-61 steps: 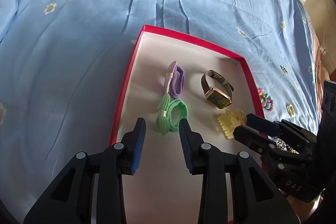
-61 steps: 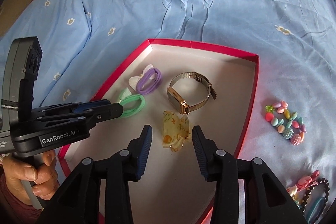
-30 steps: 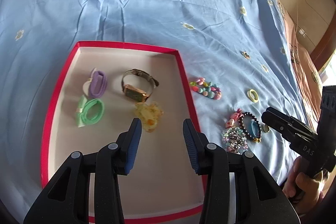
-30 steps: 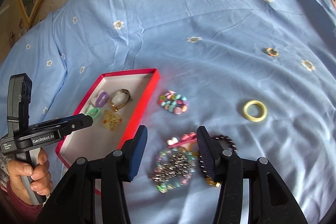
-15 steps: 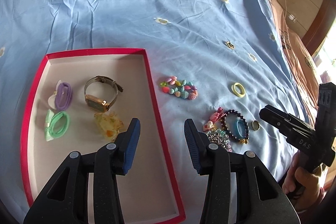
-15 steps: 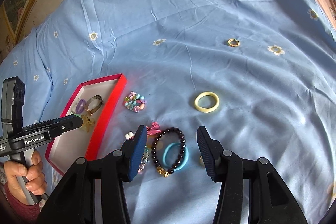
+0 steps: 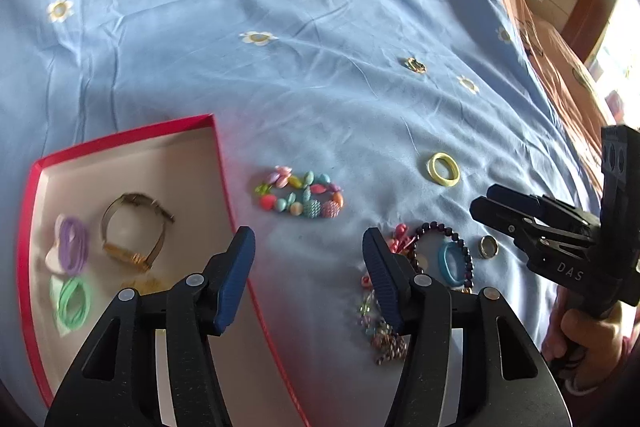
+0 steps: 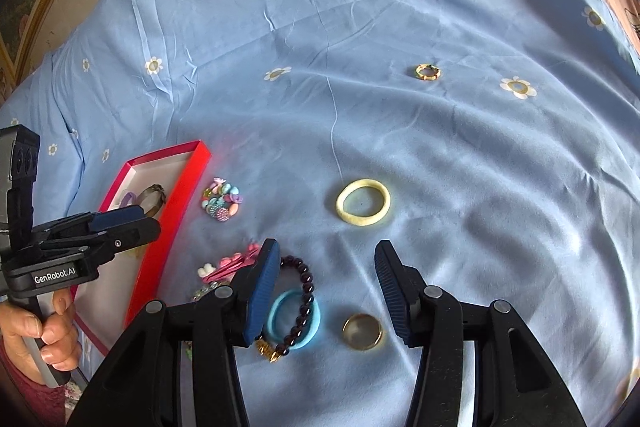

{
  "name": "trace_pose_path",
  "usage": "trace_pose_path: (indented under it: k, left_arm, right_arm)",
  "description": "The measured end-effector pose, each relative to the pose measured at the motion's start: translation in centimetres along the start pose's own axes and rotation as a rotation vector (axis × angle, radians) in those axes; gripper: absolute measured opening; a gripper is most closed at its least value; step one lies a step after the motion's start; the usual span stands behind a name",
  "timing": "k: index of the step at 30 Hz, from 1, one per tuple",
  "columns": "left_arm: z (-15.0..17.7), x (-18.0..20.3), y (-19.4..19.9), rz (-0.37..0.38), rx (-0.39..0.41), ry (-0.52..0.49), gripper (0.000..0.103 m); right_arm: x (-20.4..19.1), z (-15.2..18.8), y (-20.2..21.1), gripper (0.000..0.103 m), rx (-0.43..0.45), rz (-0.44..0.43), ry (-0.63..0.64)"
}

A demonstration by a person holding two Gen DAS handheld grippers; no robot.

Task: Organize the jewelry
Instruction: 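Move both open tools back over the remaining jewelry, then grasp the pastel beaded bracelet with the left tool while the right tool grasps the yellow hair ring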

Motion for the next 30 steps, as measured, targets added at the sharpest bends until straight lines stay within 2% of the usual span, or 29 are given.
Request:
trace_pose_path:
  k: [8,13,15,16,17,18,19,20,22,24,30]
  left_arm:
    - [-1.3,-0.2,-3.9,-0.052,-0.074,-0.048,0.065]
    - [-1.5,-0.6,-5.6,-0.087,-0.107,-0.066,0.065]
    - [-1.4,-0.6,-6.2,-0.088,-0.115,-0.067,0.058]
    - [-1.2,-0.7,-6.6,-0.079,-0.124,-0.062,0.044]
    - [-1.1,-0.7,-6.8,-0.074,-0.126,-0.061,0.035]
    - [-1.2,-0.6,-6.8,-0.070,-0.121,-0.066,0.031]
    - [-1.0,-0.3,-6.9,-0.043,-0.128,-0.066,0.016]
    - [-1.0,-0.2,-7.0,-0.026,-0.129,-0.064,0.011]
    - [-1.0,0.1,-6.9,-0.023,-0.120,-0.077,0.011]
    - [-1.2,0.4,-6.6,0.002,-0.107,-0.077,0.011]
    - [-1.5,1.1,-4.3,0.058,-0.045,-0.052,0.011]
  right_arm:
    - [0.9,-0.9,-2.7,0.053,-0.030,0.040,0.023]
    - [1.3,-1.2,-4.5,0.053,-0.054,0.058,0.034]
    - [1.3,-1.4,-4.8,0.052,-0.052,0.059,0.039]
    - [1.2,-1.5,-5.0,0.052,-0.050,0.061,0.043]
    - [1.3,-1.6,-5.2,0.051,-0.049,0.067,0.049]
    - [1.3,-1.6,-5.3,0.045,-0.047,0.074,0.055]
    - [1.4,-1.6,-5.4,0.035,-0.046,0.087,0.061]
    - [1.5,-1.6,-5.5,0.030,-0.045,0.099,0.066]
    - [1.6,-1.6,-5.5,0.015,-0.044,0.104,0.066]
    - [1.7,-1.6,-5.5,0.005,-0.043,0.100,0.060]
    - [1.2,-1.5,-4.2,0.005,-0.027,0.061,0.046]
Point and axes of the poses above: each gripper's, at about its wrist camera, not at the fingertips, and y roughly against the way its jaws point, x to its right, z to its underside, the point moved 10 cm from there along -y, roughly the way its jaws point, and after that the axes turned 8 degrees about z, right-handed, at the moved point
